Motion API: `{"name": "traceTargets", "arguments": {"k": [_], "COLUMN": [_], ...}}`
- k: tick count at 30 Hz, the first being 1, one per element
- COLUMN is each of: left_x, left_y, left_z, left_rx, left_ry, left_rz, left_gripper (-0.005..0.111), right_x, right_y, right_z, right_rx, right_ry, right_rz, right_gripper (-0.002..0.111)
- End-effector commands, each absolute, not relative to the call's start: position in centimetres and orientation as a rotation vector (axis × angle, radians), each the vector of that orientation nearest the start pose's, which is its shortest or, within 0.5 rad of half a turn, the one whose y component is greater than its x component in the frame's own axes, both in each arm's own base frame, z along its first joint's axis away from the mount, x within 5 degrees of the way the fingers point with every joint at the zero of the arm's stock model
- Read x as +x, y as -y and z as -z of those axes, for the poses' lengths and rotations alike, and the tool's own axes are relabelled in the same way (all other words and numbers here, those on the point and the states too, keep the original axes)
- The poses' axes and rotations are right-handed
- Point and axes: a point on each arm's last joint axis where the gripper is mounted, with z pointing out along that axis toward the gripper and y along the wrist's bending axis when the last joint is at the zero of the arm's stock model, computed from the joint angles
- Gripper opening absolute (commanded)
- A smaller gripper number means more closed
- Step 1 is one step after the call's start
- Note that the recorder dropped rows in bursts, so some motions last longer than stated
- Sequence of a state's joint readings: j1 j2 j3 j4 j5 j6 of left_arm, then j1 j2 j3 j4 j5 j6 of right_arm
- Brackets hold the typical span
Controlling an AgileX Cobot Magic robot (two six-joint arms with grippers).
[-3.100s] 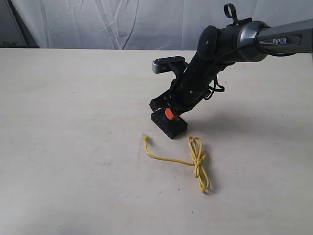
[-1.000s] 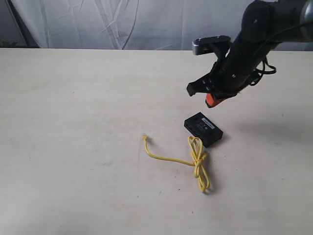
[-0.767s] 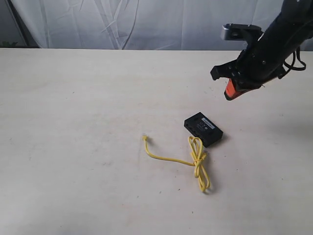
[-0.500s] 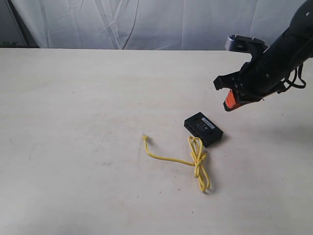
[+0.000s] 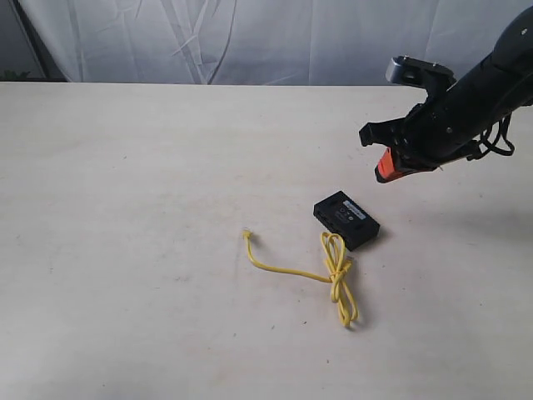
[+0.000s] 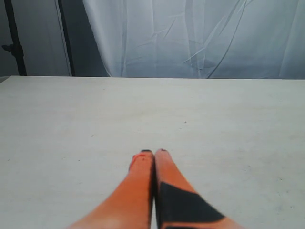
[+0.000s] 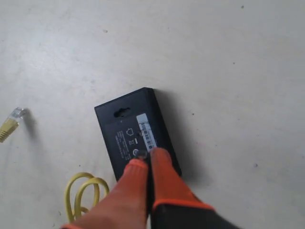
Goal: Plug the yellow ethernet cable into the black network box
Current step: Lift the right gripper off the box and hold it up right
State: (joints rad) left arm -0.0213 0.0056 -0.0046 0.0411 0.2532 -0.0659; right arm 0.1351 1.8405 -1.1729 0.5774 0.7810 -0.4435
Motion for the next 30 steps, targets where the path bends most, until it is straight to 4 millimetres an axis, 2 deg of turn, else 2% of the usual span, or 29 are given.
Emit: {"name": "traceTargets", "arguments": {"k": [1,14,25,30], "left_x": [5.5,5.6,5.5,5.4], "left_y": [0.0,0.0,0.2,0.2], "left_z": [-19.1,-19.5,-22.4,-22.7], "left_rx": [-0.011,-0.008,0.004,0.005], "left_ry": [-1.723,-1.68,-1.363,-1.328], "left_rz": [0.025,0.024,0.039,0.04], "left_gripper": [0.0,0.0,0.0,0.0], "right_x": [35.1,35.2,35.4,35.4], "right_y": [-8.1,-8.1,-8.0,-8.0], "right_z": [-18.8,-18.8,-18.8,-18.8], "right_rx": [-0.289,-0.288,-0.286,-0.287], "right_ry": [-2.782,-2.77,-2.759,-2.755], "right_rz": [-0.581,-0.564,-0.549,-0.54], "right_gripper": [-0.001,-0.001,-0.001,-0.001]}}
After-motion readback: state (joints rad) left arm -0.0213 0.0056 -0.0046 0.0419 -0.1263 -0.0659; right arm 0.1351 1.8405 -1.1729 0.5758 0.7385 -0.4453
